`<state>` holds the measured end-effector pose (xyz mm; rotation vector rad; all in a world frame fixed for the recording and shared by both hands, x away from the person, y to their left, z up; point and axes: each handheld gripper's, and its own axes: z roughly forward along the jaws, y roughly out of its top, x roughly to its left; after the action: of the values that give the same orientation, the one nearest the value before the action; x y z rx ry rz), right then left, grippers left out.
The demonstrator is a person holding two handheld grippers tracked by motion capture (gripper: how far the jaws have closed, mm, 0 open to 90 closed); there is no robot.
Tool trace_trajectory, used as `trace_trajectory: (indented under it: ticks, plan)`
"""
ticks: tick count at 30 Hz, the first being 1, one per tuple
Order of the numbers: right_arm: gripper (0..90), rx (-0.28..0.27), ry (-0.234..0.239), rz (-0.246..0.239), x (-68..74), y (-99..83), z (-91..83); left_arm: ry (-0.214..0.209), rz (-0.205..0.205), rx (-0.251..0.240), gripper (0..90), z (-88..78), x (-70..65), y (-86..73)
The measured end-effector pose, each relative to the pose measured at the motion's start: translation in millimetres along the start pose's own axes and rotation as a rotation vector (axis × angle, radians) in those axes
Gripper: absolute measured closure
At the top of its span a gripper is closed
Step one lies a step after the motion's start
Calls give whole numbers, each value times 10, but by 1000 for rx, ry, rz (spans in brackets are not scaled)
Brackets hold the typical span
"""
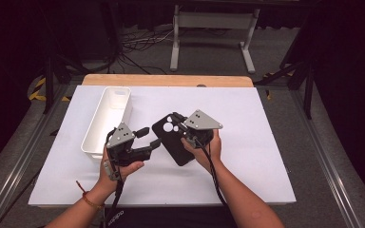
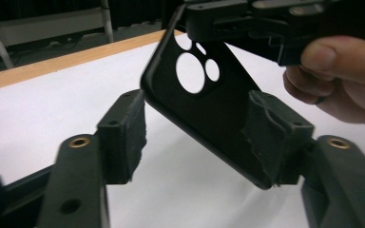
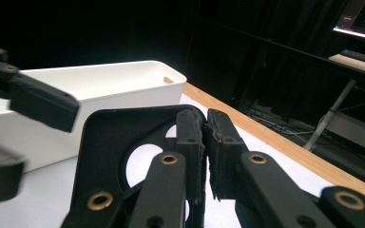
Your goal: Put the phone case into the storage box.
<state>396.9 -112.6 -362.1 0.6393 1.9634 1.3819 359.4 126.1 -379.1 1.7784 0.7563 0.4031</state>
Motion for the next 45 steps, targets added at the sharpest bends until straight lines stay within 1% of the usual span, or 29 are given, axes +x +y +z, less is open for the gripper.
trace_trajectory:
  ticks: [1,4,5,7,8,10,12,13,14,15,16,17,18,19,20,23,24,25,26,27,28,29,32,34,35,37,40,43,45]
  plan:
    - [848,-4,-2,3,5,-6,-11,-1,-10,-1,443,9,2,2]
    - [848,-19,0,2,20,-22,-47,-8,-18,-3,500,29,19,5]
    - [848,-26,3,0,24,-26,-57,-16,-27,-3,532,36,28,2]
    - [848,-37,5,0,36,-30,-80,-15,-32,-4,563,40,35,0]
    - [848,-43,6,-1,46,-31,-93,-13,-33,-2,580,46,41,-1]
    - [848,-44,6,-7,55,-29,-103,-21,-30,-14,627,45,52,-3]
    - [848,-51,6,-11,72,-29,-122,-25,-32,-14,636,43,61,0]
    - [848,-50,17,-8,94,-29,-139,-27,-36,-25,680,33,72,-6]
    - [847,-49,22,-9,112,-29,-150,-30,-39,-24,697,27,77,-8]
    - [847,-48,25,-17,124,-27,-160,-30,-39,-24,709,27,77,-8]
    - [846,-51,26,-26,151,-24,-173,-40,-29,-27,723,15,83,-11]
    - [846,-51,26,-26,151,-24,-173,-40,-29,-27,745,15,83,-11]
    - [845,-51,24,-49,187,-20,-192,-40,-23,-34,763,4,75,-9]
    - [845,-55,20,-53,201,-20,-202,-42,-22,-38,765,-4,67,-7]
    - [845,-59,19,-59,206,-20,-214,-43,-7,-39,769,-27,58,-2]
    - [845,-70,18,-56,215,-24,-240,-43,0,-51,774,-34,53,-1]
    - [846,-72,13,-61,222,-25,-247,-43,0,-51,758,-34,53,-1]
    - [846,-71,11,-70,233,-28,-252,-32,-20,-40,681,-22,59,-8]
    - [846,-71,11,-70,233,-28,-252,-32,-20,-40,650,-22,59,-8]
    - [846,-72,10,-76,238,-30,-252,-43,-27,-29,650,-4,70,-18]
    - [846,-75,8,-80,246,-33,-255,-28,-30,-26,590,15,59,-33]
    - [846,-75,7,-81,251,-32,-255,-29,-33,-18,563,28,52,-44]
    - [846,-86,-7,-93,258,-30,-260,-39,-42,-5,526,55,56,-64]
    - [846,-88,-5,-92,256,-27,-265,-46,-41,-5,569,58,61,-66]
    - [846,-92,-7,-89,257,-35,-264,-61,-28,-9,620,62,59,-69]
    - [845,-91,-9,-89,258,-45,-268,-68,-28,-17,695,55,43,-77]
    - [845,-95,-9,-85,255,-55,-279,-76,-24,-19,725,45,44,-76]
    - [844,-104,-4,-70,248,-72,-299,-73,-23,-29,755,31,43,-76]
    - [843,-107,-7,-74,261,-78,-321,-66,-23,-43,789,2,45,-64]
